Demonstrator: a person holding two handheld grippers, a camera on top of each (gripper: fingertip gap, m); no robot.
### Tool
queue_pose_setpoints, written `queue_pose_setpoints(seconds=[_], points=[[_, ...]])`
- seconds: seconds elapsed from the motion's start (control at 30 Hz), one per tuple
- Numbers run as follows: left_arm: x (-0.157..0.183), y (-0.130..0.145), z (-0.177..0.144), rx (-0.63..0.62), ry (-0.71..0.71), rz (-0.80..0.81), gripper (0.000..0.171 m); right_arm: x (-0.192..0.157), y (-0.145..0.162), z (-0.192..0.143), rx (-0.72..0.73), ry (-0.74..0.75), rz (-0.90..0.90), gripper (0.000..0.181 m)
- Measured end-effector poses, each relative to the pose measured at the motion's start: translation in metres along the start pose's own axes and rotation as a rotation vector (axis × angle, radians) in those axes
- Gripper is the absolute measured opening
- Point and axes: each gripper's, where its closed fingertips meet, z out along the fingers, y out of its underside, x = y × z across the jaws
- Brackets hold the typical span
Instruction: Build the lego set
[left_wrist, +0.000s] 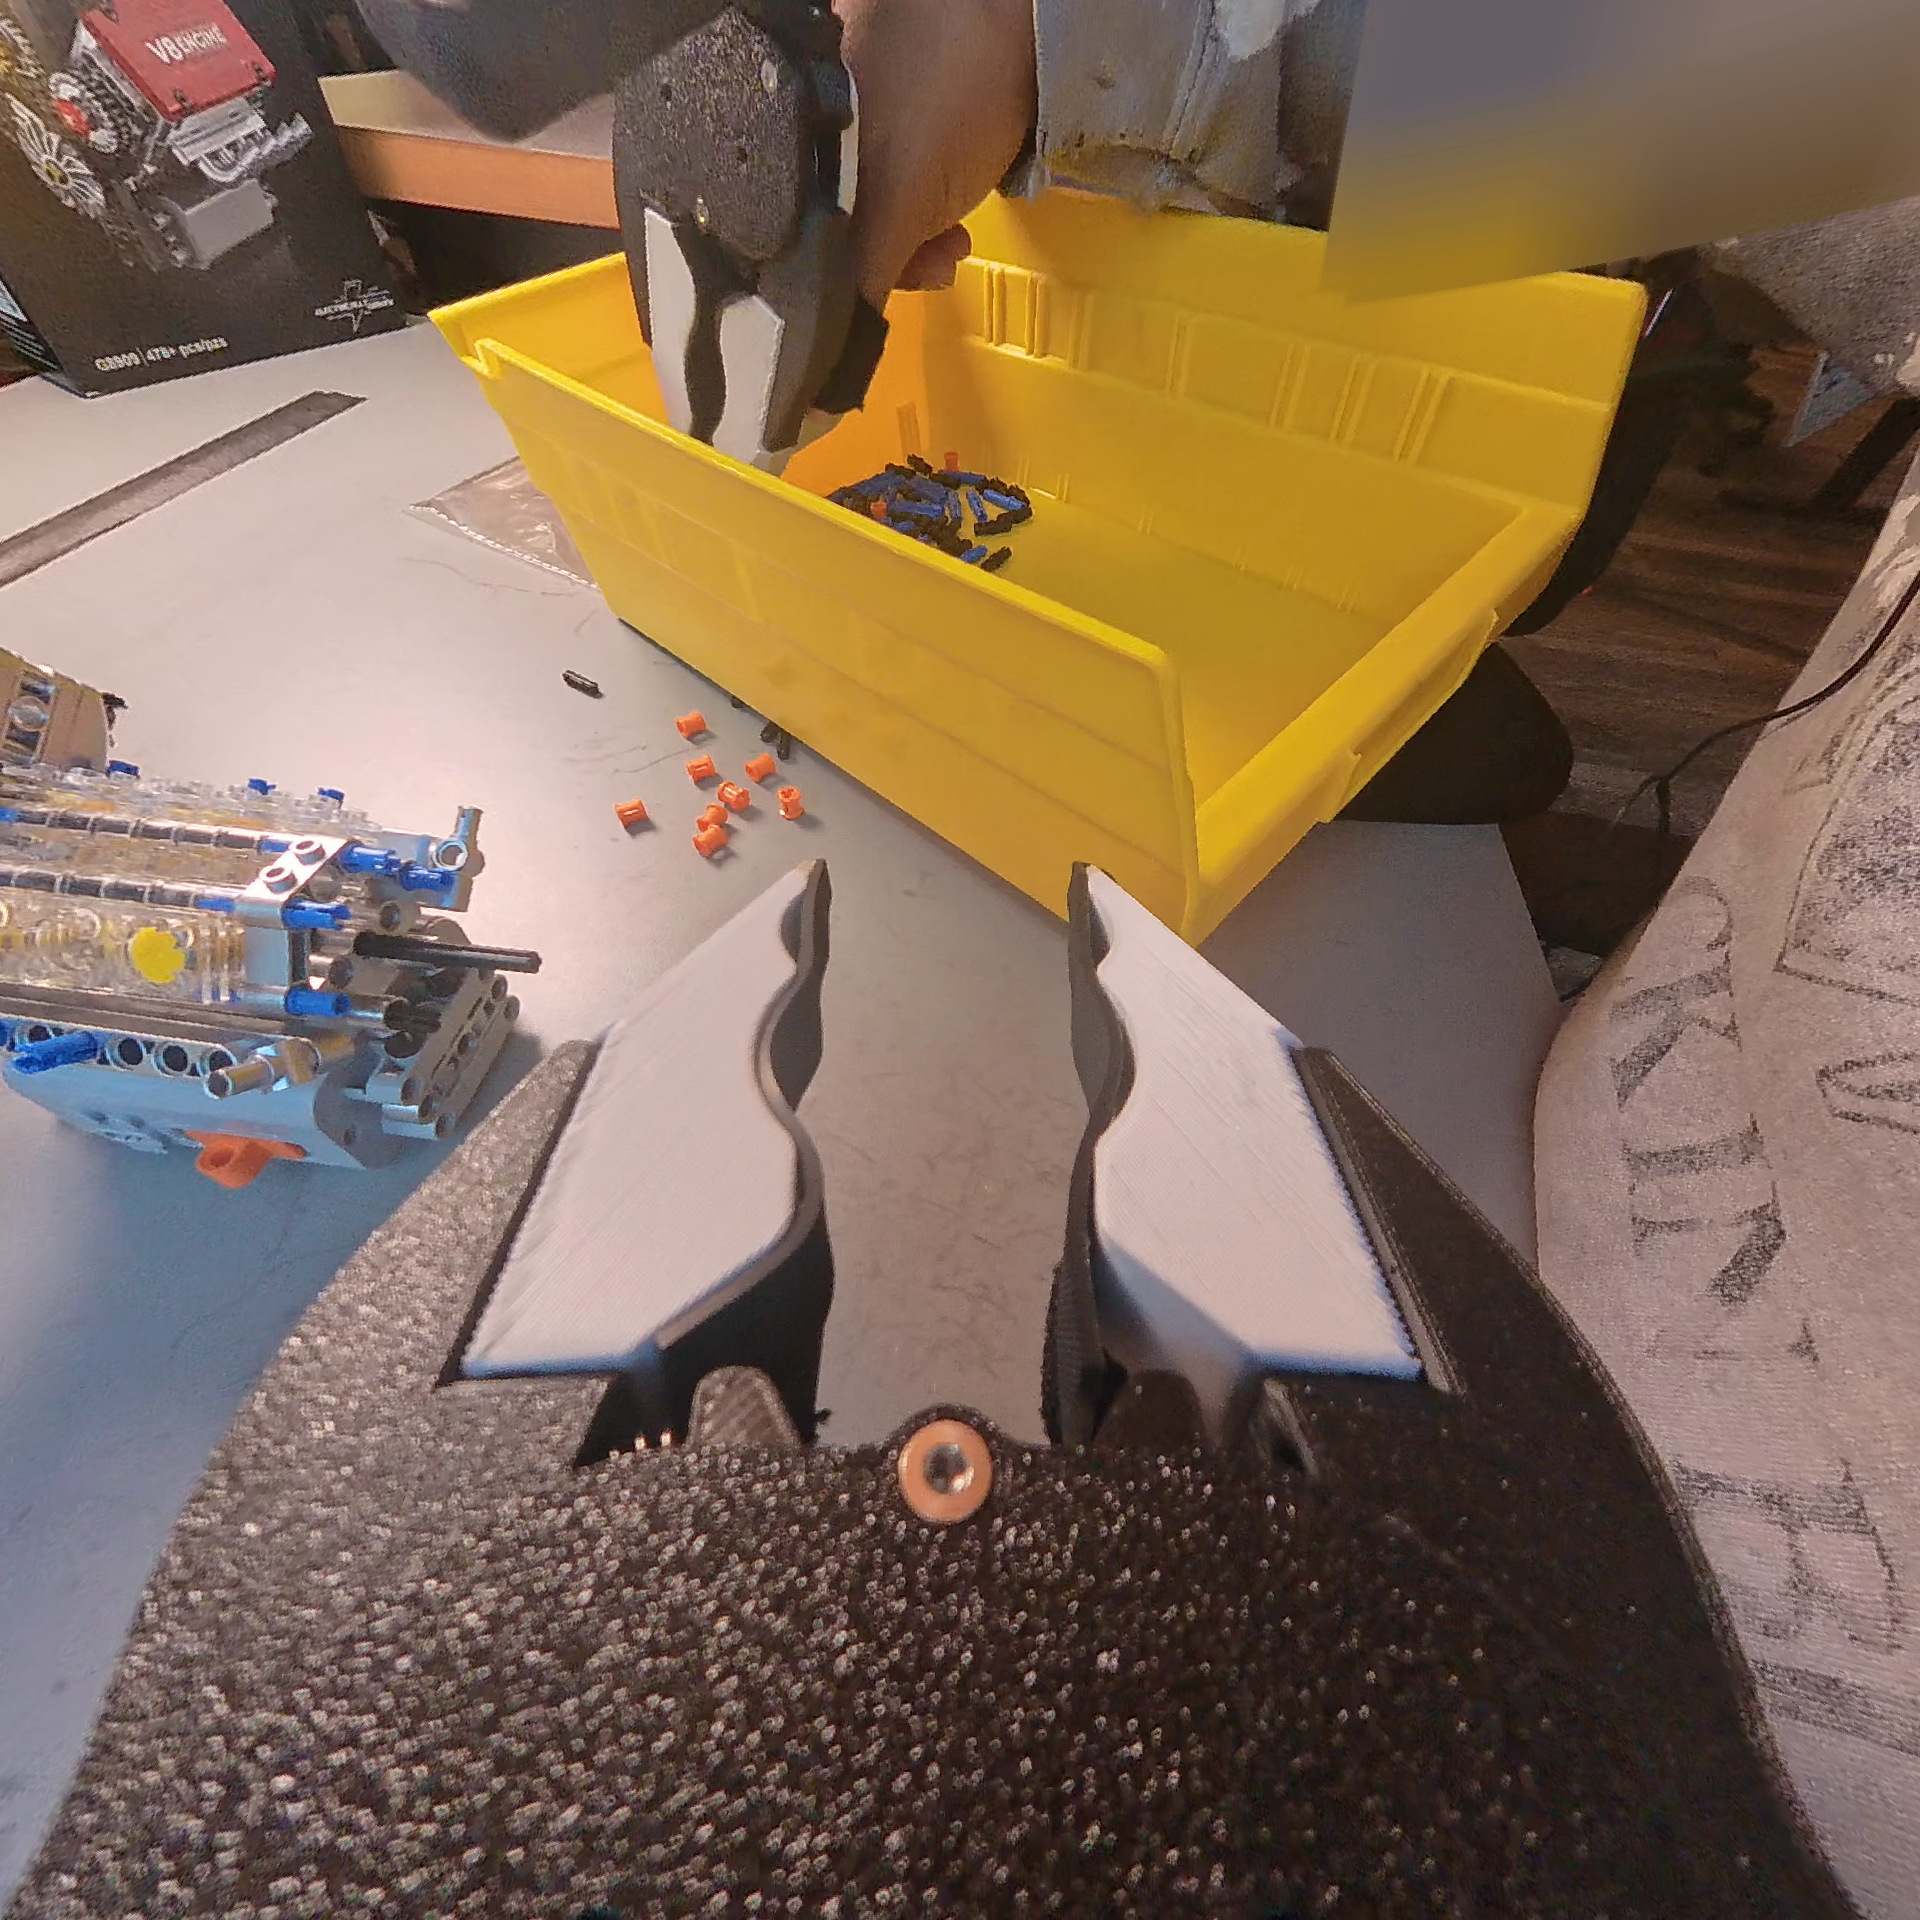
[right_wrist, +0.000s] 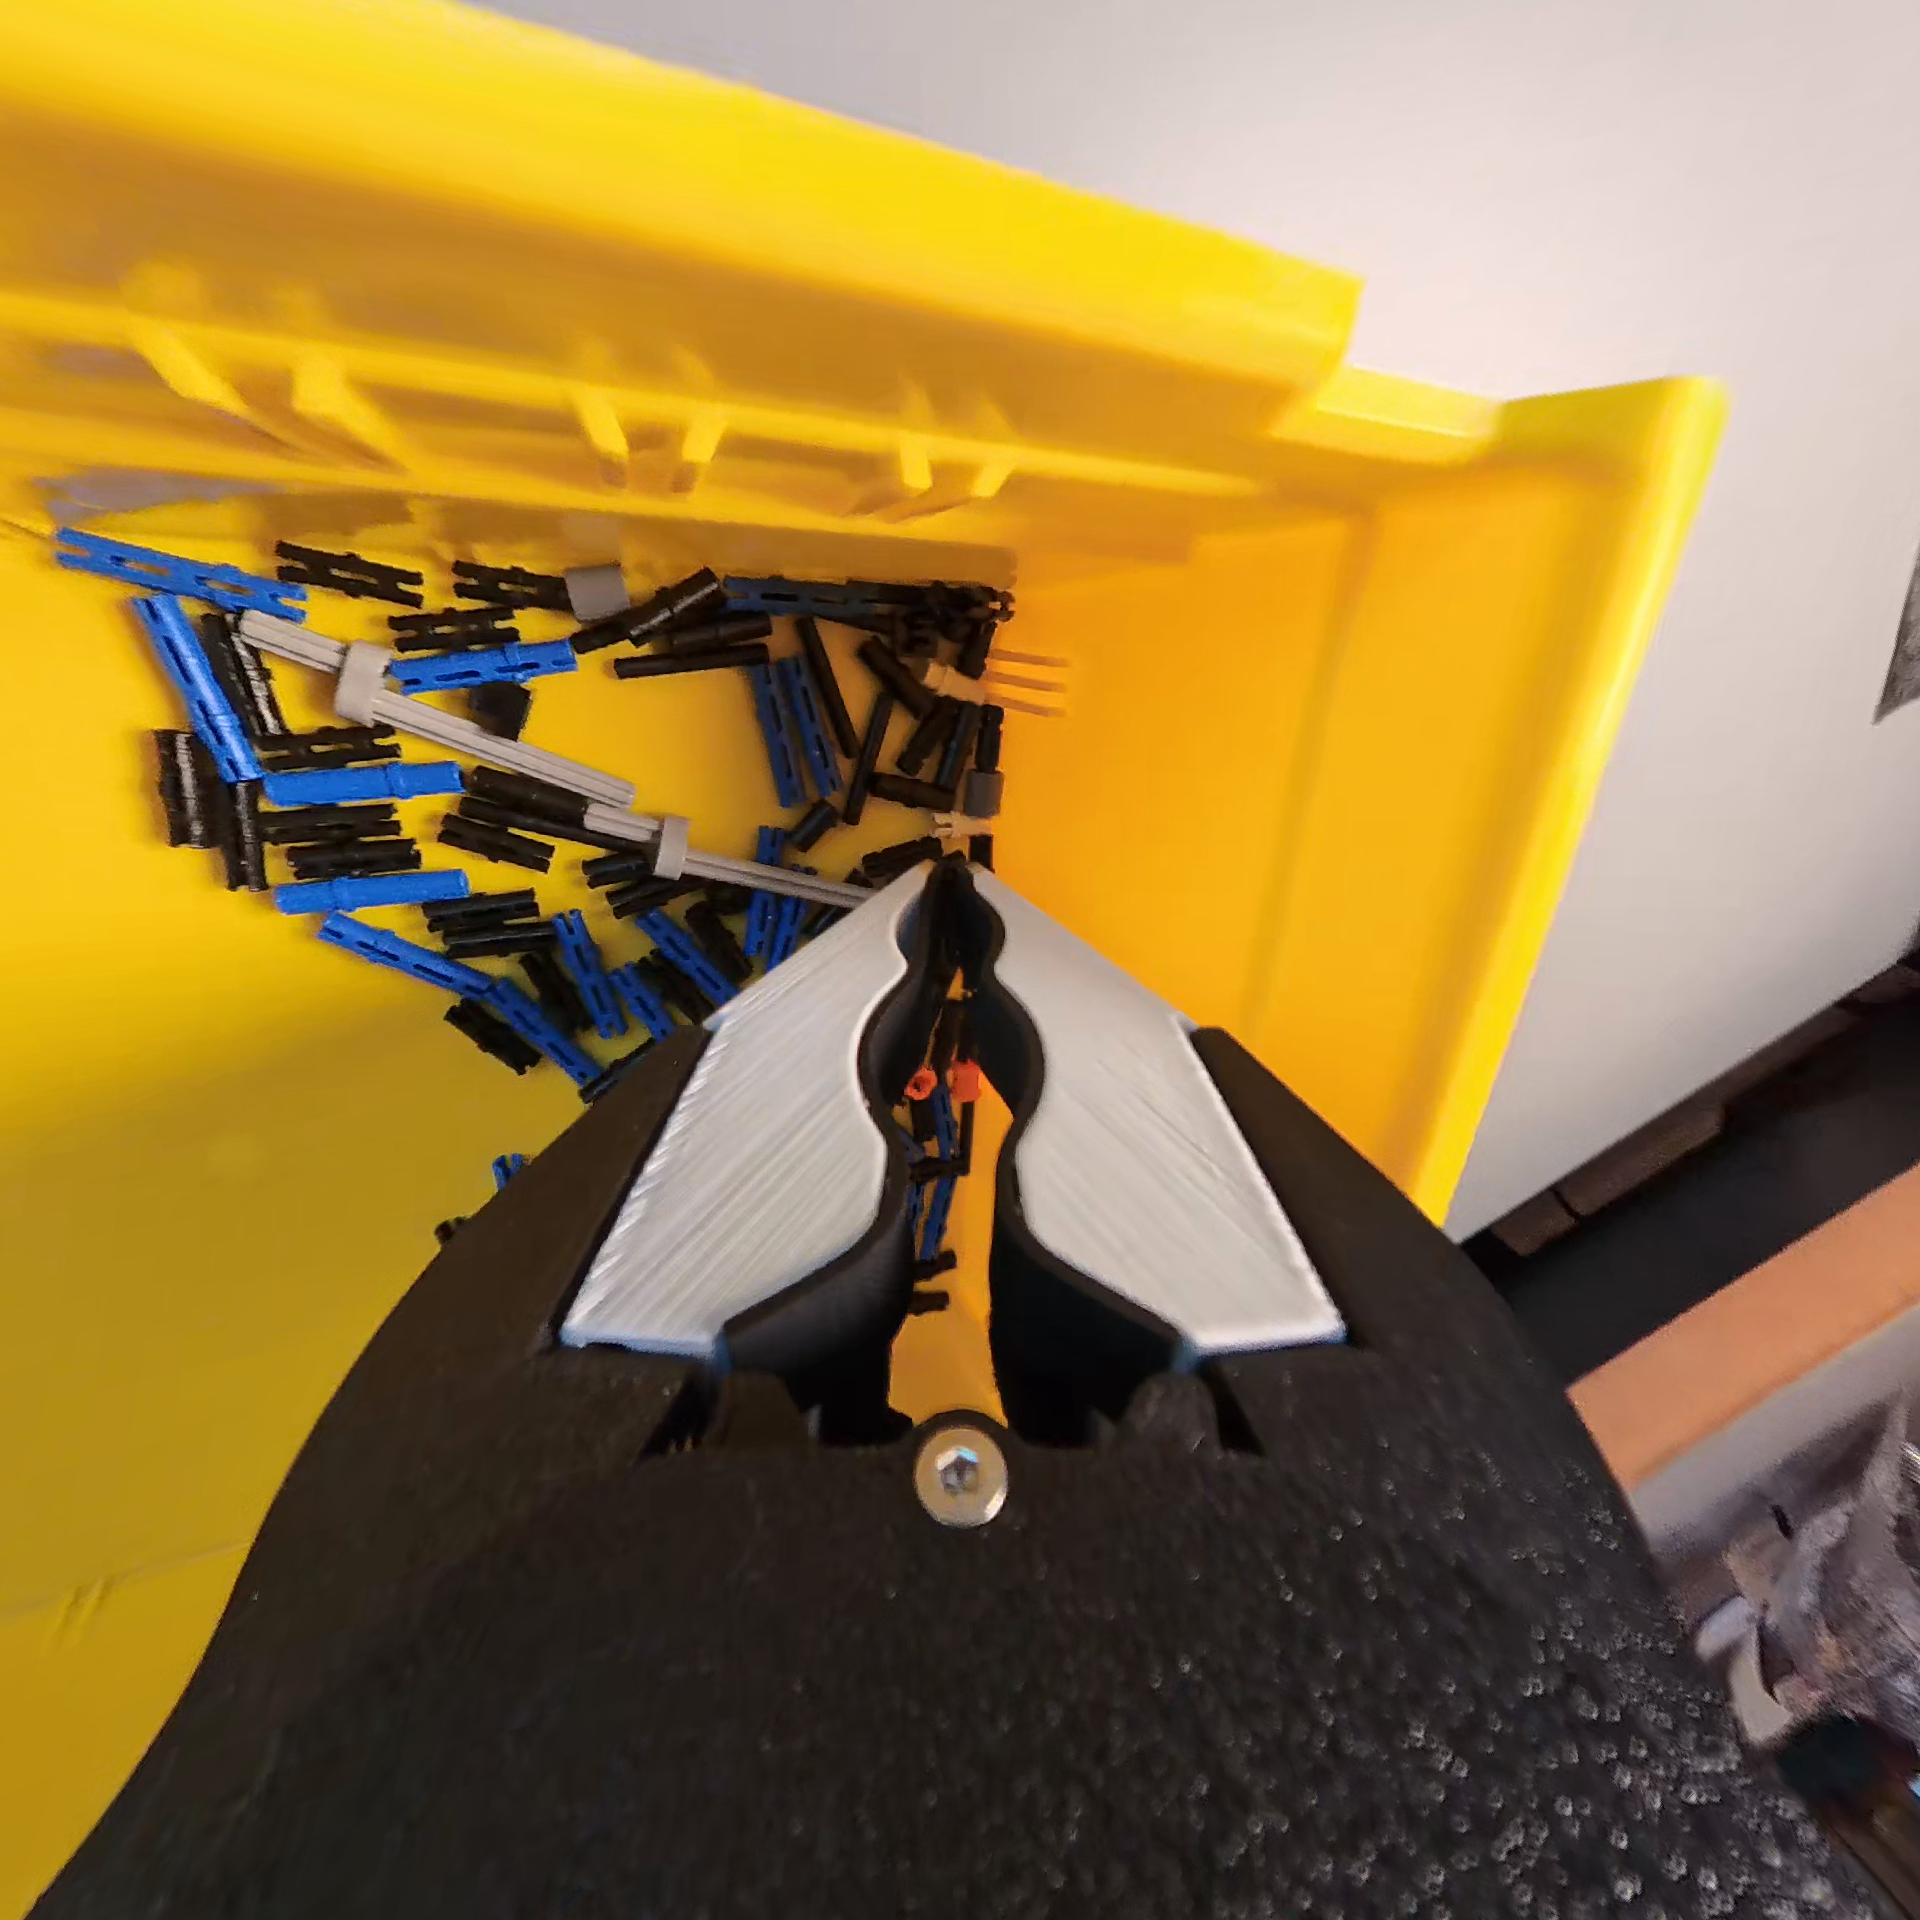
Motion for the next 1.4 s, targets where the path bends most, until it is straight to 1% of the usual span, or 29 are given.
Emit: queue_pose_setpoints(seconds=[0.1, 0.37, 0.47, 0.57, 0.63, 0.77, 0.9, 1.2, 1.4], points=[[0.001, 0.001, 0.0, -0.003, 0.003, 0.008, 0.044, 0.0, 0.0, 0.001, -0.005, 0.022, -0.014, 0.0], [0.004, 0.001, -0.002, -0.005, 0.02, 0.021, 0.044, -0.022, -0.004, -0.007, 0.046, -0.132, 0.024, 0.0], [0.006, 0.002, -0.002, -0.01, 0.026, 0.034, 0.044, -0.016, -0.003, -0.008, 0.037, -0.098, 0.033, 0.002], [0.009, 0.003, -0.001, -0.017, 0.032, 0.049, 0.044, -0.012, -0.012, -0.009, 0.081, -0.085, 0.086, 0.002], [0.011, 0.004, -0.001, -0.022, 0.035, 0.059, 0.044, -0.009, -0.01, -0.007, 0.067, -0.073, 0.13, 0.002], [0.014, 0.005, -0.001, -0.03, 0.042, 0.073, 0.044, -0.008, -0.011, -0.002, 0.073, -0.11, 0.24, 0.003], [0.016, 0.006, 0.0, -0.035, 0.046, 0.08, 0.044, -0.012, -0.01, 0.0, 0.079, -0.182, 0.339, 0.011], [0.02, 0.008, 0.0, -0.043, 0.066, 0.084, 0.044, -0.018, -0.009, 0.003, 0.09, -0.255, 0.437, 0.006], [0.023, 0.008, 0.001, -0.048, 0.071, 0.092, 0.044, -0.02, -0.009, 0.001, 0.105, -0.264, 0.433, 0.002]])
